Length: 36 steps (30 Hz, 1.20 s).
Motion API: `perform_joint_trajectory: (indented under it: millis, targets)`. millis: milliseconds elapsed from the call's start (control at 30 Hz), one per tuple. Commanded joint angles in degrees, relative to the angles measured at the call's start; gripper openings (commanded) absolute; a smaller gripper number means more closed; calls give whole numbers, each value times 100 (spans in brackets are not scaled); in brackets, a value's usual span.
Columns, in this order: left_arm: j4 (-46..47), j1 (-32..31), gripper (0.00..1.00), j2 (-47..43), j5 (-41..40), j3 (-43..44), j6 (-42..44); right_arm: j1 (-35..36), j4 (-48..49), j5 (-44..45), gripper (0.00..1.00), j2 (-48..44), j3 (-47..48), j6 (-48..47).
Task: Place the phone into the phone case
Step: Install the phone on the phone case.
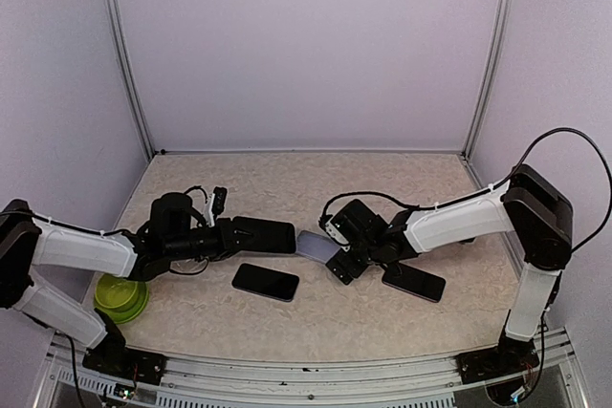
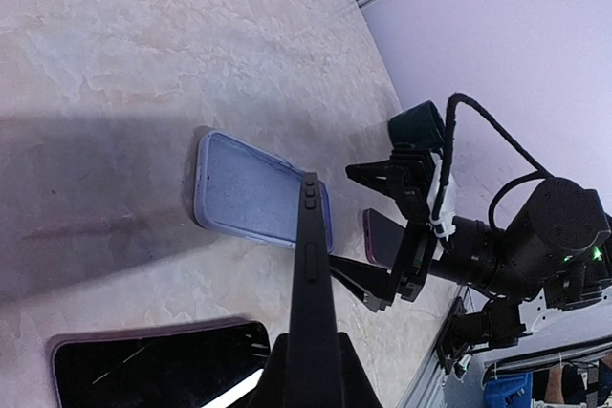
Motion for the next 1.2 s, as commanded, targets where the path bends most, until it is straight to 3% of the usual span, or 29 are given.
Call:
perform_joint_trajectory:
  millis: [0, 433, 600, 833, 1167]
  targets:
    - [325, 40, 0, 160, -1, 377, 19, 41, -131, 593, 100, 231, 15, 292]
    - [340, 44, 0, 683, 240, 756, 10, -63, 12, 817, 100, -77, -326, 427]
    - [229, 34, 0, 940, 291, 1059, 1, -329, 330, -90, 100, -730, -637, 543]
    - [18, 17, 0, 1430, 422, 1548, 21, -1358, 1026, -2121, 100, -1607, -1173, 1670]
    - [-619, -113, 0, 2105, 837, 2426, 258, -1509, 1425, -2708, 98, -1598, -1211, 2981]
